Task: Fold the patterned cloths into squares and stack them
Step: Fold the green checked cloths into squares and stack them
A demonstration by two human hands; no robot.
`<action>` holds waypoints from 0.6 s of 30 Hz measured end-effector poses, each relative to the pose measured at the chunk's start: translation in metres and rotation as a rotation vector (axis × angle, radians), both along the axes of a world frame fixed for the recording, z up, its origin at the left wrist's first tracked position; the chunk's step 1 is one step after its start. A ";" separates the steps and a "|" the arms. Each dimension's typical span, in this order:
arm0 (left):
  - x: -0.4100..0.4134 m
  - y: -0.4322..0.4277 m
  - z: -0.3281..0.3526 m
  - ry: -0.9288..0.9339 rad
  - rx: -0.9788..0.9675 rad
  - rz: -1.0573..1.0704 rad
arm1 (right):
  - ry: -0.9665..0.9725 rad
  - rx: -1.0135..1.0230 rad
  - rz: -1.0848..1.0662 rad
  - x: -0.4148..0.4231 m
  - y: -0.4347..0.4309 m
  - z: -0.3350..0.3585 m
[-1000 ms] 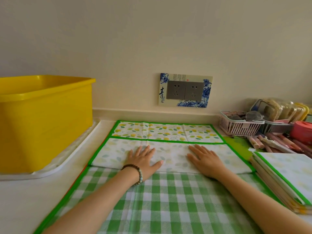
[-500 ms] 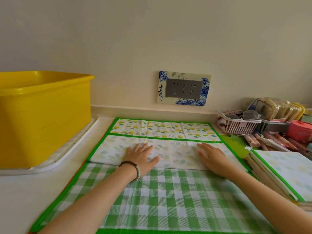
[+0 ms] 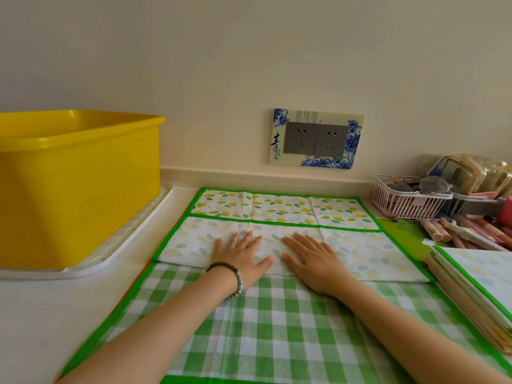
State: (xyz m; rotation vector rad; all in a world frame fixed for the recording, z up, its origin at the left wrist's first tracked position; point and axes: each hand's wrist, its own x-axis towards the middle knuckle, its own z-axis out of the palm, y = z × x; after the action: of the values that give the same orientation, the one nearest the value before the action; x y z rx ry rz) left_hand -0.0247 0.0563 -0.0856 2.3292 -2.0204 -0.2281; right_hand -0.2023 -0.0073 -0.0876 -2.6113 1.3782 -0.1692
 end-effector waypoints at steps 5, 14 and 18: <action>0.013 0.009 0.002 -0.006 0.038 0.007 | 0.019 0.006 0.007 -0.001 -0.001 0.000; 0.067 0.046 0.002 -0.037 0.060 0.097 | 0.023 0.009 0.022 -0.002 -0.002 0.000; 0.070 0.050 0.006 -0.018 0.078 0.097 | 0.016 0.013 0.029 -0.002 0.000 0.003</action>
State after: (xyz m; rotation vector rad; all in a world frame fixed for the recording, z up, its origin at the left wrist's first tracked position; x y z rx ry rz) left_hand 0.0449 0.1066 -0.0800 2.4766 -1.9332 -0.2875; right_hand -0.2043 -0.0073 -0.0848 -2.6265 1.3415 -0.1349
